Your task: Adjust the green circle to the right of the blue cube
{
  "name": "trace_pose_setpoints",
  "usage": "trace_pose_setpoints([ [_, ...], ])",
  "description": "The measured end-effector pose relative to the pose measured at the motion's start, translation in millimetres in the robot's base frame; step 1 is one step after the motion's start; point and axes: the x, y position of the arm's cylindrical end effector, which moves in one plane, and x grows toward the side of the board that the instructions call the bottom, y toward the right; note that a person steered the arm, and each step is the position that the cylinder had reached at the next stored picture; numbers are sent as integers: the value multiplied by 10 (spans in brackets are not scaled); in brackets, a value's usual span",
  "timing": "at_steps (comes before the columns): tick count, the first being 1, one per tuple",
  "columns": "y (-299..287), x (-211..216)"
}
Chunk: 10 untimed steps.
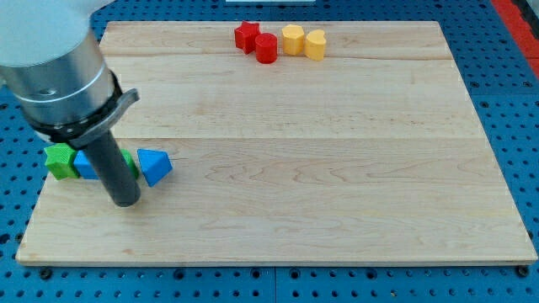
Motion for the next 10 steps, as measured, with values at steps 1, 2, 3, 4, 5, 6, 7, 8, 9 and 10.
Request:
trace_pose_setpoints([
  [1, -31, -32],
  [2, -31, -99],
  [3, -31, -139],
  [4, -31, -62],
  [5, 168, 325],
  [6, 1138, 384],
  [7, 1833, 384],
  [8, 2130, 384],
  [9, 2320, 384],
  [10, 2483, 384],
])
